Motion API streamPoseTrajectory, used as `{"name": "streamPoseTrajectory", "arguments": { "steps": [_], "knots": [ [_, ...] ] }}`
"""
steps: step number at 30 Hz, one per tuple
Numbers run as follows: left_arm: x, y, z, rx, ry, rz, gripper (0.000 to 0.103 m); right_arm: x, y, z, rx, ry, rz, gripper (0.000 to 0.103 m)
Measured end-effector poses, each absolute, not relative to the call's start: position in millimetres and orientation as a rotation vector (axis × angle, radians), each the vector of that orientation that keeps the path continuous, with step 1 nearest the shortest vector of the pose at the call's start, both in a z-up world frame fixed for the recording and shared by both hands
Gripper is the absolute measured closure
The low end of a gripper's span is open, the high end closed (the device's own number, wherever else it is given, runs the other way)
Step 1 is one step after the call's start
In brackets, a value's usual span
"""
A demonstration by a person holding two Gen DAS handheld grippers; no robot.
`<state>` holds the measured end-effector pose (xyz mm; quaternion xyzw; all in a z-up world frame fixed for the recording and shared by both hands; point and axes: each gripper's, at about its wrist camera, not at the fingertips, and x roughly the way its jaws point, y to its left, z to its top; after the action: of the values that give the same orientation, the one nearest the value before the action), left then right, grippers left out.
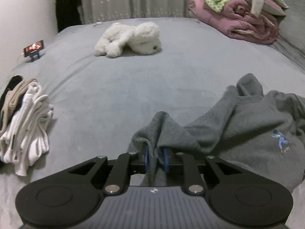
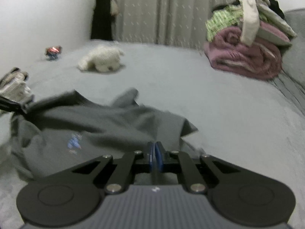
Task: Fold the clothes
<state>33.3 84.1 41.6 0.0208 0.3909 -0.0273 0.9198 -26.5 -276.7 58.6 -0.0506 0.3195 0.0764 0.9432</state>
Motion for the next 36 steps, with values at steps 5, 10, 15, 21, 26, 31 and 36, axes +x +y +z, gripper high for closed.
{"name": "streamPoseTrajectory", "arguments": {
  "steps": [5,10,15,21,26,31,36],
  "knots": [
    [27,80,51,0.068,0.735,-0.103,0.06,-20,-285,58,-0.064,0.664,0.125,0.078],
    [41,78,56,0.036,0.715,-0.15,0.054,-4,-296,62,0.002,0.676,0.129,0.066],
    [66,77,46,0.007,0.758,-0.174,0.052,29,-318,61,0.125,0.716,0.167,0.055],
    [97,72,22,0.023,0.818,-0.181,0.051,75,-345,36,0.308,0.811,0.226,0.053],
    [116,64,4,0.072,0.827,-0.2,0.039,84,-332,21,0.259,0.859,0.255,0.071],
    [121,51,-14,0.142,0.853,-0.19,0.07,58,-304,42,0.059,0.741,0.264,0.093],
    [114,45,-7,0.193,0.848,-0.168,0.097,-7,-269,76,-0.193,0.518,0.459,0.094]
  ]
}}
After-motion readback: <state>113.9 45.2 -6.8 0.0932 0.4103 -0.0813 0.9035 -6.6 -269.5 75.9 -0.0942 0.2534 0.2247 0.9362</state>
